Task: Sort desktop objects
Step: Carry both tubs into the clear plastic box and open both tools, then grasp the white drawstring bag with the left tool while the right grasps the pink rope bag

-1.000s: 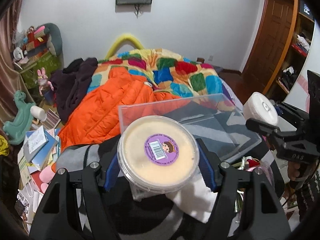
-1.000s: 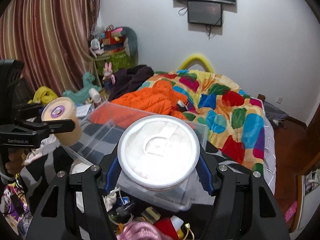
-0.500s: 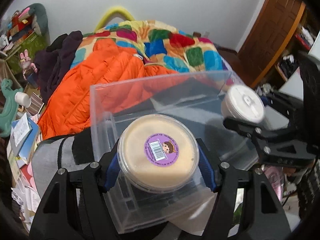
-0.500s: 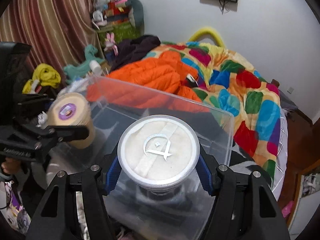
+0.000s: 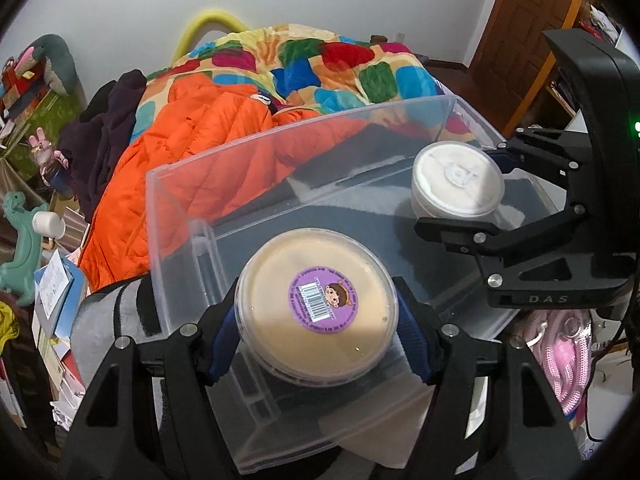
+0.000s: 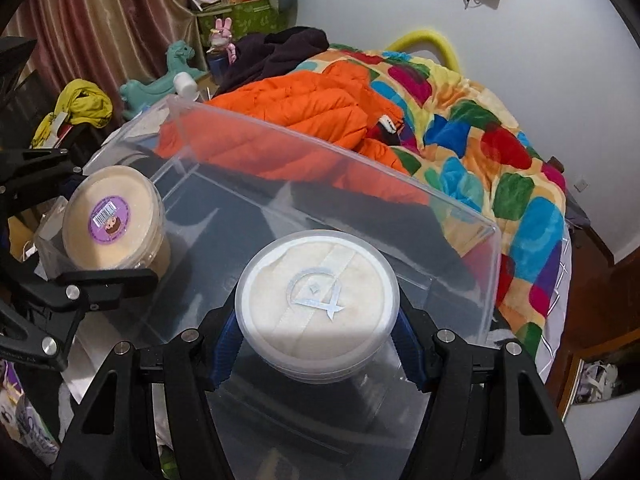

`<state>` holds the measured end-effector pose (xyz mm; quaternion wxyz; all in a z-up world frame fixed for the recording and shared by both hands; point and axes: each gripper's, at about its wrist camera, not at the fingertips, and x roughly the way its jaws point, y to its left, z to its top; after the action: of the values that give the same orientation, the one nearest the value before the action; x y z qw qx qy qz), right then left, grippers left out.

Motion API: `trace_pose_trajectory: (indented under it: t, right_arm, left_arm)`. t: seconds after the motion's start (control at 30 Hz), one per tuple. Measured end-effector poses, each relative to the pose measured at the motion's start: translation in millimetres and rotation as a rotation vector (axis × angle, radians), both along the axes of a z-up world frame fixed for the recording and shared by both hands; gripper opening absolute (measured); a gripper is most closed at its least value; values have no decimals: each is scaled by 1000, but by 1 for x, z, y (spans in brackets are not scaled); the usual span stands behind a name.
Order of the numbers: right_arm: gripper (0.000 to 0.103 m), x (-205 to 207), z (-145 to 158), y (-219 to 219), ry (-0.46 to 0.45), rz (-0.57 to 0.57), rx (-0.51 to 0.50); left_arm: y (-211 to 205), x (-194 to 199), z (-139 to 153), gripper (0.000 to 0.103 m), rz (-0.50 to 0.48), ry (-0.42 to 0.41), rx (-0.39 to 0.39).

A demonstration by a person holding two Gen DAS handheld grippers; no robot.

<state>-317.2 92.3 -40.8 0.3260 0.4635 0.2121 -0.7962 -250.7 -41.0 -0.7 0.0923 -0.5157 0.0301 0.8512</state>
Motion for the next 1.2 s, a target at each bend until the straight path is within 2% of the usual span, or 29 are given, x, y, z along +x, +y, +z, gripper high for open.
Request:
trace_pose_trajectory:
  t: [0.4, 0.57, 0.63, 0.77, 0.93, 1.07, 1.2]
  right_arm:
    - [63, 1, -5, -7, -13, 6, 77]
    - [63, -1, -4, -5, -16, -4, 93]
    - [67, -1, -3, -3, -16, -14, 98]
    - [68, 1, 3, 4, -27, -17, 80]
    - [77, 12, 18, 13, 1, -23, 29]
    - [77, 20, 31, 23, 8, -45, -17]
    - [77, 34, 45, 37, 29, -56, -44]
  left_arm:
    - [2, -1, -1, 69, -18, -4, -6]
    - [-1, -1, 1, 73, 3, -2, 31]
    - [-2, -1, 1, 73, 5, -1, 42]
    - [-2, 2, 3, 75, 8, -1, 44]
    - [-8, 9, 12, 76, 32, 41, 77]
    - [-11, 16, 24, 76, 42, 63, 102]
    - [-9, 34, 42, 77, 39, 128, 86]
